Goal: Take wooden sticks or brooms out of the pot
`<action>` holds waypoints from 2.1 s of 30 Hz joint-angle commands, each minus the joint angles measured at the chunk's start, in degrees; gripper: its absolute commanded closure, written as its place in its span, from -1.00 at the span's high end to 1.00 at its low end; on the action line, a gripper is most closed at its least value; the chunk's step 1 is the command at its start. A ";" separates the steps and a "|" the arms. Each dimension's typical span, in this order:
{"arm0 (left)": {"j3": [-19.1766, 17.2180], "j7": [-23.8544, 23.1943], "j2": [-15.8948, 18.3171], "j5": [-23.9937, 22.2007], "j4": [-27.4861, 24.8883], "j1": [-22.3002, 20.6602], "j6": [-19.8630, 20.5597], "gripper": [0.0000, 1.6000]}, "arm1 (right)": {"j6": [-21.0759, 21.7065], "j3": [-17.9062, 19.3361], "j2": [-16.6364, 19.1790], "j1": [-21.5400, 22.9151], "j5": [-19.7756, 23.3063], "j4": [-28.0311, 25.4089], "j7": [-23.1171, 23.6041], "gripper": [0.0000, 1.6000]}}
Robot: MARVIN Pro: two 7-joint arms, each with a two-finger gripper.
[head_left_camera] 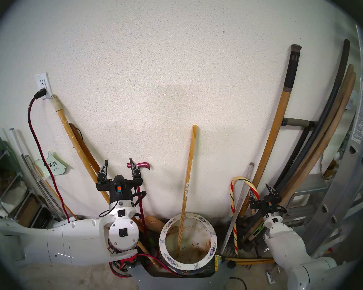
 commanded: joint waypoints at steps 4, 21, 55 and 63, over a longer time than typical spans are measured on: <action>-0.11 -0.04 -0.08 0.09 0.03 -0.10 -0.01 1.00 | -3.29 -2.00 -0.41 -3.05 0.75 -6.54 6.10 1.00; -0.12 -0.04 -0.10 0.12 0.05 -0.08 0.00 1.00 | 3.68 -3.65 -0.60 -11.00 1.35 -20.31 11.41 1.00; -0.12 -0.04 -0.10 0.12 0.05 -0.08 0.00 1.00 | 2.67 -2.77 0.31 -13.47 4.62 -21.98 15.49 1.00; -0.11 -0.04 -0.09 0.11 0.04 -0.09 -0.01 1.00 | 1.12 -2.84 1.32 -18.41 10.62 -30.11 22.14 1.00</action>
